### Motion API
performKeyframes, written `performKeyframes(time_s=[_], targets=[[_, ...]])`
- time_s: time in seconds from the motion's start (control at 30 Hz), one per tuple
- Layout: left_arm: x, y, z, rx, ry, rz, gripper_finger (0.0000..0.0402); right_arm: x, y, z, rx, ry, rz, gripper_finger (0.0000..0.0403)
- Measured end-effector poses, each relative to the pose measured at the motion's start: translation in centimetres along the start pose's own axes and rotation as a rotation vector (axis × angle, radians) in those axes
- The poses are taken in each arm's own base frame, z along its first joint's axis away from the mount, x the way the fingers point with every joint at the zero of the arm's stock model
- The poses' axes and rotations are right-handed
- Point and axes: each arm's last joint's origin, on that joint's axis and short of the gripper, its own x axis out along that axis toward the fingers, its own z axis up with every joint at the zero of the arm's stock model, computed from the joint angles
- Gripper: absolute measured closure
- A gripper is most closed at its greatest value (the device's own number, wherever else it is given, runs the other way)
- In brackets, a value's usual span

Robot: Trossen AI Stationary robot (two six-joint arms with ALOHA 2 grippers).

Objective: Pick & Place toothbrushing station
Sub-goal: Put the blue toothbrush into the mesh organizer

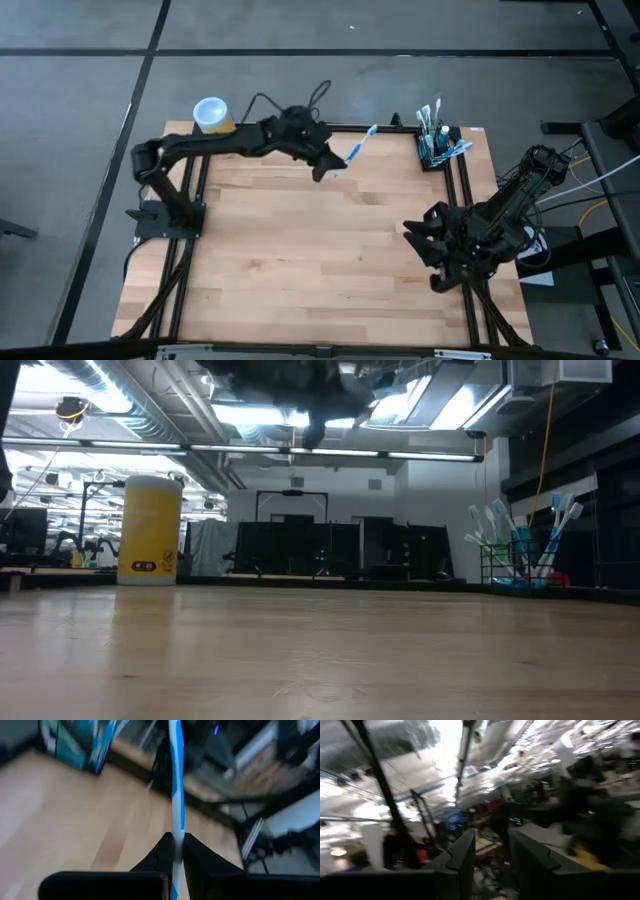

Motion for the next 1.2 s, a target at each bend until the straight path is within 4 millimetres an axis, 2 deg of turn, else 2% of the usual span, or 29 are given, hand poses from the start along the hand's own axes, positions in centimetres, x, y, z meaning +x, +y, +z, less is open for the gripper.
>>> performKeyframes(time_s=[0.13,0.27,0.5,0.63,0.77,1.2], targets=[[0.1,-4.8,0.3,0.038,-0.147,-0.024,0.0385,0.2,-0.4,-0.3,-0.059,0.042,-0.125,0.0277],[0.6,-9.6,-0.2,0.091,-0.260,-0.134,0.0385,0.6,-0.8,-0.4,-0.093,0.036,-0.146,0.0277],[1.5,-15.0,-2.8,0.139,-0.313,-0.164,0.0385,1.0,-1.1,-0.2,-0.134,0.036,-0.132,0.0277],[1.7,-16.7,-4.0,0.142,-0.319,-0.167,0.0385,1.8,-1.7,-0.1,-0.131,0.038,-0.070,0.0277],[1.8,-18.1,-4.7,0.151,-0.347,-0.180,0.0385,3.2,-2.7,-0.8,-0.090,0.081,0.002,0.0277],[2.3,-20.6,-7.0,0.154,-0.345,-0.163,0.0385,5.6,-4.9,-0.7,-0.059,0.064,0.081,0.0277]])
